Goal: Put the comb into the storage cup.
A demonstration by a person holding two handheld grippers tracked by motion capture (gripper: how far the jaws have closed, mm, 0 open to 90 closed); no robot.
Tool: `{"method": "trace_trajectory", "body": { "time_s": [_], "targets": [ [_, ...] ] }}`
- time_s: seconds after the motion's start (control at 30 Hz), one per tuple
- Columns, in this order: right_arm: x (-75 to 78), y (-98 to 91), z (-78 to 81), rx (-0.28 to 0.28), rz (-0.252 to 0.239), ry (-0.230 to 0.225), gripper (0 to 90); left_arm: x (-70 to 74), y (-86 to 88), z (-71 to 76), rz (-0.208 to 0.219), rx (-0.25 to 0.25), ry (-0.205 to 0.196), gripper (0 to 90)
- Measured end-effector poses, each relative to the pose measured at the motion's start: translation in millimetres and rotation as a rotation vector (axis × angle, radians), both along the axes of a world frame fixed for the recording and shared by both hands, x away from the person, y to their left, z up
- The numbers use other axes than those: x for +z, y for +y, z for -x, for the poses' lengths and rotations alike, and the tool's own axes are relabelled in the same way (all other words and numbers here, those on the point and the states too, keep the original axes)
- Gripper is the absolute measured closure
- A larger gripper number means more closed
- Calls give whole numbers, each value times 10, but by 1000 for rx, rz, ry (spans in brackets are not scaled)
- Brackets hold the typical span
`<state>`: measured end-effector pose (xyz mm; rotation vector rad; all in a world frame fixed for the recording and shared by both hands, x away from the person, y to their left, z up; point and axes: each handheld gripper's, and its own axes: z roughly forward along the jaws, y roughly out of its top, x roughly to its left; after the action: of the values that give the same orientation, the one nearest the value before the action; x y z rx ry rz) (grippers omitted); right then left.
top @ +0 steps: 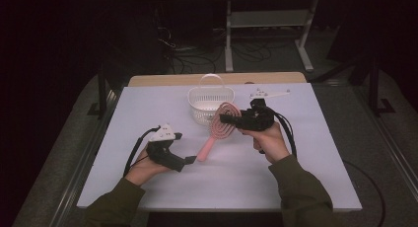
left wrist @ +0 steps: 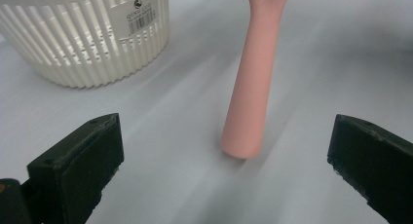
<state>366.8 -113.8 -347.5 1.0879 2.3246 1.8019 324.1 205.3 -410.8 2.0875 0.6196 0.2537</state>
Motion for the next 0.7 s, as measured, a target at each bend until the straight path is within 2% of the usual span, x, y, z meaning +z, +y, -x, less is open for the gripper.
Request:
{"method": "trace_trajectory", "body": {
  "time_s": [0.1,0.37,0.5,0.7],
  "targets": [
    [-2,-3,-2,-3,2,0,625,-20,83,40,-8,11,-14,0],
    [-2,1,1,-4,3,-1,625,-78,252,142,-20,29,-12,0],
    [2,-9,0,-8,0,-5,625,-106,326,202,-35,37,-25,0],
    [14,-25,3,-15,-5,-9,626,-177,433,264,-50,52,4,0]
  ]
}}
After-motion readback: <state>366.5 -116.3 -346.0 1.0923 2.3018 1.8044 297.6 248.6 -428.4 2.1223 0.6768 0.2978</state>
